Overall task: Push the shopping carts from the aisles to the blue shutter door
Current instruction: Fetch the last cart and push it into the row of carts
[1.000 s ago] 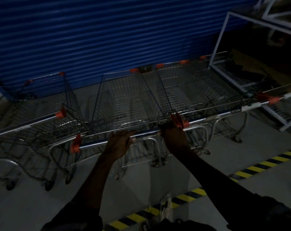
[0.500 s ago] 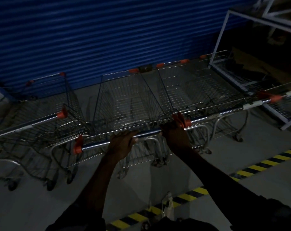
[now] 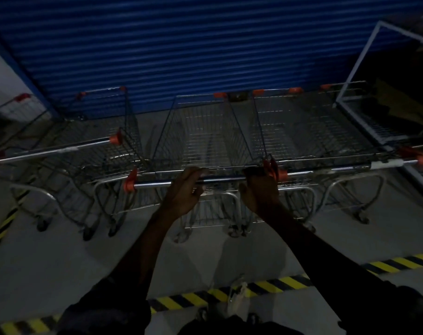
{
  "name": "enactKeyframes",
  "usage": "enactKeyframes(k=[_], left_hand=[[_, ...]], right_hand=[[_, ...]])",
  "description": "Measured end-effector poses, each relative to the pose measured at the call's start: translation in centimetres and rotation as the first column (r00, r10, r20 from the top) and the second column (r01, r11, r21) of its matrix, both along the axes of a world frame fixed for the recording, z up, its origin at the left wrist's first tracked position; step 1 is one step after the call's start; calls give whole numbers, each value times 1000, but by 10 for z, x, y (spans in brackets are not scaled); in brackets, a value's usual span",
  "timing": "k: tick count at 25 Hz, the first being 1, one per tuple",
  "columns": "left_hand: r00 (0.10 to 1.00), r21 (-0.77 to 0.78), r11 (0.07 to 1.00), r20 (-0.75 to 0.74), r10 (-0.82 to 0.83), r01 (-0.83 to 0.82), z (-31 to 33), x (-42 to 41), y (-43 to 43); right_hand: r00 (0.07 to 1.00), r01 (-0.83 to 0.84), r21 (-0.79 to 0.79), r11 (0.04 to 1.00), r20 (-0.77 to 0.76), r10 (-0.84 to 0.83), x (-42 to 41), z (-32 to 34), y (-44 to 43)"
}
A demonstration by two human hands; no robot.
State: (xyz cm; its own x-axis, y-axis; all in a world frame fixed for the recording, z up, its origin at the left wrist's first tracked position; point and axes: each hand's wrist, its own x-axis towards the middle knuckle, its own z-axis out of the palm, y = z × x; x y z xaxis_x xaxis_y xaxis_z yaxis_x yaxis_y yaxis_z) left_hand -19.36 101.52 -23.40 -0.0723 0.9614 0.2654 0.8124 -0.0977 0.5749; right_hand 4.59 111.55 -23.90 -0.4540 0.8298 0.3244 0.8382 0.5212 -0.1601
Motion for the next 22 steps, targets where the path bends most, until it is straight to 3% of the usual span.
enactKeyframes(k=[5,11,15,22], left_hand=[[989,53,989,-35,141,-139,6,8,-34],[976,77,976,-52,210,-206,19,-18,-76],[965,109,962,-54,258,-251,31,-48,-103],[959,34,964,-100,266,-264,35,-151,-159]], right_hand=[[981,-166,-157,974,-127,147,-10,13,-19],[926,-314,-23,949,-226,301,-43,19,-46],[921,-322,-6,947,-232,312,-87,22,-70],[886,-391,-4,921,-272,375,-186,21,-126]])
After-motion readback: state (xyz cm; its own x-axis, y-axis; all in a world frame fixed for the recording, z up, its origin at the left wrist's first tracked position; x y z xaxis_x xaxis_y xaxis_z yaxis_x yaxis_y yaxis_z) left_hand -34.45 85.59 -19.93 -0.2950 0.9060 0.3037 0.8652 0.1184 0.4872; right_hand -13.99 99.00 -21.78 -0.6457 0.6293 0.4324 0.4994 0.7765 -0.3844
